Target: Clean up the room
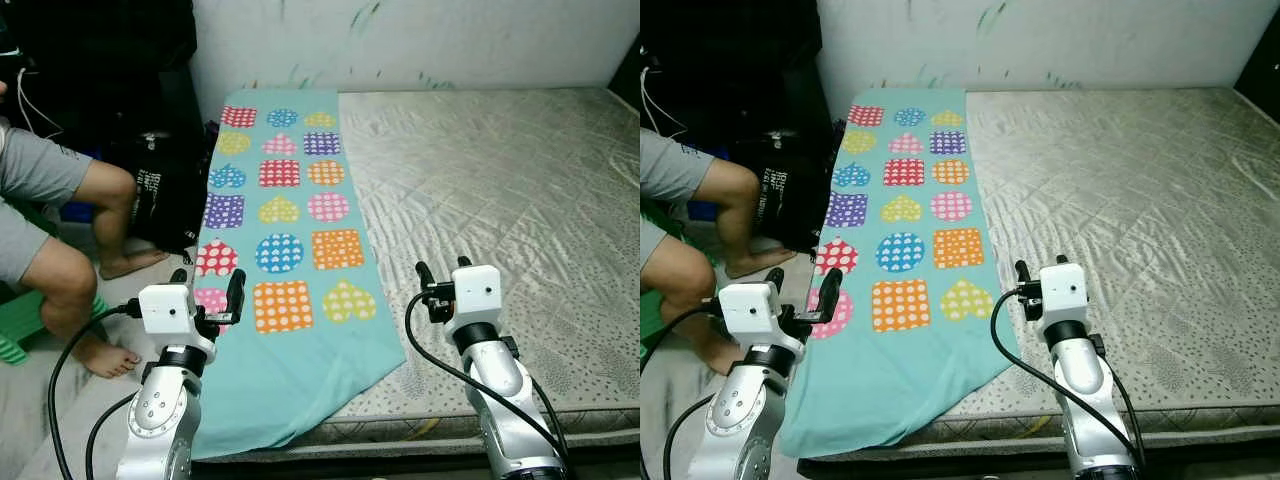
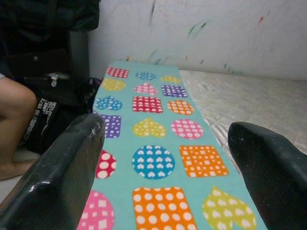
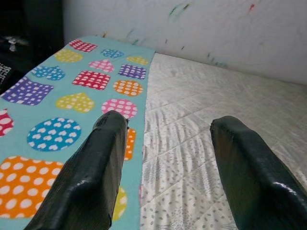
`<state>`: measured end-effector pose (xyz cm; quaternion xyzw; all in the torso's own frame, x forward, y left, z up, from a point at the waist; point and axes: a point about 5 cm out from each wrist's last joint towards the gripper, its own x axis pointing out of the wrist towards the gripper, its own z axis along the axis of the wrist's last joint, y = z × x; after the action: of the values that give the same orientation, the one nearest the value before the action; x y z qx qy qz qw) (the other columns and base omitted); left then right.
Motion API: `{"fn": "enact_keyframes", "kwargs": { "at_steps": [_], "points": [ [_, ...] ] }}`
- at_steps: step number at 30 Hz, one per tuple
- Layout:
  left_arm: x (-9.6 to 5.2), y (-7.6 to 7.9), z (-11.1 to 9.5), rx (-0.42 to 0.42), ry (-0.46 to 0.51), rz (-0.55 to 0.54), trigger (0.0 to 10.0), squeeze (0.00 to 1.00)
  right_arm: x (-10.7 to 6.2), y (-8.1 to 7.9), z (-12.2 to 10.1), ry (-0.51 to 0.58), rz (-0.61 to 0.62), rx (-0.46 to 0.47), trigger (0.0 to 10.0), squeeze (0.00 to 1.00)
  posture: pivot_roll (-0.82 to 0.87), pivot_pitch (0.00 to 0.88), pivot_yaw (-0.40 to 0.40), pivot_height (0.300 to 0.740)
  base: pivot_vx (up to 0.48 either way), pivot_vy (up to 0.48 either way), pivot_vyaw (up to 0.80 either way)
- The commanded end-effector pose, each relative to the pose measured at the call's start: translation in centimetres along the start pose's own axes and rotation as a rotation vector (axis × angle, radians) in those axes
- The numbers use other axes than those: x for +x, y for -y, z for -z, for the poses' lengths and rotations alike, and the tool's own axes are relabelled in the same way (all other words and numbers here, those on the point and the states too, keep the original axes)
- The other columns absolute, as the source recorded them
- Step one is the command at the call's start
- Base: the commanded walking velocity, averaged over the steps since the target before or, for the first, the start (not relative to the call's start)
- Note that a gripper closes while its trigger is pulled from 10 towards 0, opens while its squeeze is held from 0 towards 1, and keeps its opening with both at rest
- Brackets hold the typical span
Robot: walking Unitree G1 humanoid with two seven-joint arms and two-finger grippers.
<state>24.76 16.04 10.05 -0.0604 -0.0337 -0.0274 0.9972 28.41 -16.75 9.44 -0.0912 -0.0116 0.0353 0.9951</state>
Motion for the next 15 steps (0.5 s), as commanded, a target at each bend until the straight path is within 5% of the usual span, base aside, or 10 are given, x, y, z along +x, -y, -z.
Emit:
{"fn": "enact_keyframes", "kwargs": {
  "at_steps": [1, 15],
  "points": [
    [-0.33, -0.07, 0.23, 0.009, -0.01, -0.006, 10.0, 0.0, -0.04, -0.02, -0.26, 0.009, -0.007, 0.003, 10.0, 0.0, 0.02, 0.081, 0.012, 0.67, 0.0, 0.0, 0.0],
    [-0.33, -0.17, 0.16, 0.027, 0.0, -0.02, 10.0, 0.0, -0.05, -0.14, -0.11, 0.005, -0.028, -0.007, 10.0, 0.0, 0.02, 0.087, 0.011, 0.608, 0.0, 0.0, 0.0]
  ]
}}
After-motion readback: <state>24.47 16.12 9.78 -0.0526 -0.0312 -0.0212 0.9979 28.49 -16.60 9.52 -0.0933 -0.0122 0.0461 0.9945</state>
